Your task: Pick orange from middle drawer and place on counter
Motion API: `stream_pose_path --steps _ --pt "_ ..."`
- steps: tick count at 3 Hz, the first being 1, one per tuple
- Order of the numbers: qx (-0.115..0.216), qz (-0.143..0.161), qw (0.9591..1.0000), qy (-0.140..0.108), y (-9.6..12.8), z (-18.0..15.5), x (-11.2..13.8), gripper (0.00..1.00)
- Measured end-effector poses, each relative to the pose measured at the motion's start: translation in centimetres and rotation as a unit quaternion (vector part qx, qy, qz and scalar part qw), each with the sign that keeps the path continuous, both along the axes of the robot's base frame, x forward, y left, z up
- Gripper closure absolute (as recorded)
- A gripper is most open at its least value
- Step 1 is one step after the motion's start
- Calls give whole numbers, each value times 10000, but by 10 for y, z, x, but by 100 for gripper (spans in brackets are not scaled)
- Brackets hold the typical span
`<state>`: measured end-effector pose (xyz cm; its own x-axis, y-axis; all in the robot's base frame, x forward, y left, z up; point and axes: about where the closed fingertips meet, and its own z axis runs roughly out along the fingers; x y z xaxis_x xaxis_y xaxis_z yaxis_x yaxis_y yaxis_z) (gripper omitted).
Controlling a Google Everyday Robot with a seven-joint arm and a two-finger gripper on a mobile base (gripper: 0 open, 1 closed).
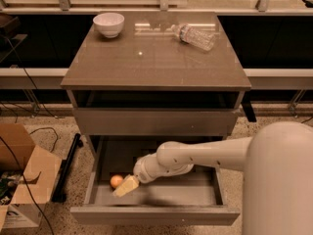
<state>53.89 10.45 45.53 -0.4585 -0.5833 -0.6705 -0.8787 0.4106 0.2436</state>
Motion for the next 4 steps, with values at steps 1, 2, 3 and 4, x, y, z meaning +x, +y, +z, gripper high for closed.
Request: stream_pose_path --steps 1,2,3,4 --pt "42 17 9999 101 17 -29 0 0" --pt "33 -24 9997 230 34 -60 -1 0" --pt "101 -195 9993 303 45 -80 2 0" --pt "231 -333 9989 221 59 -84 7 3"
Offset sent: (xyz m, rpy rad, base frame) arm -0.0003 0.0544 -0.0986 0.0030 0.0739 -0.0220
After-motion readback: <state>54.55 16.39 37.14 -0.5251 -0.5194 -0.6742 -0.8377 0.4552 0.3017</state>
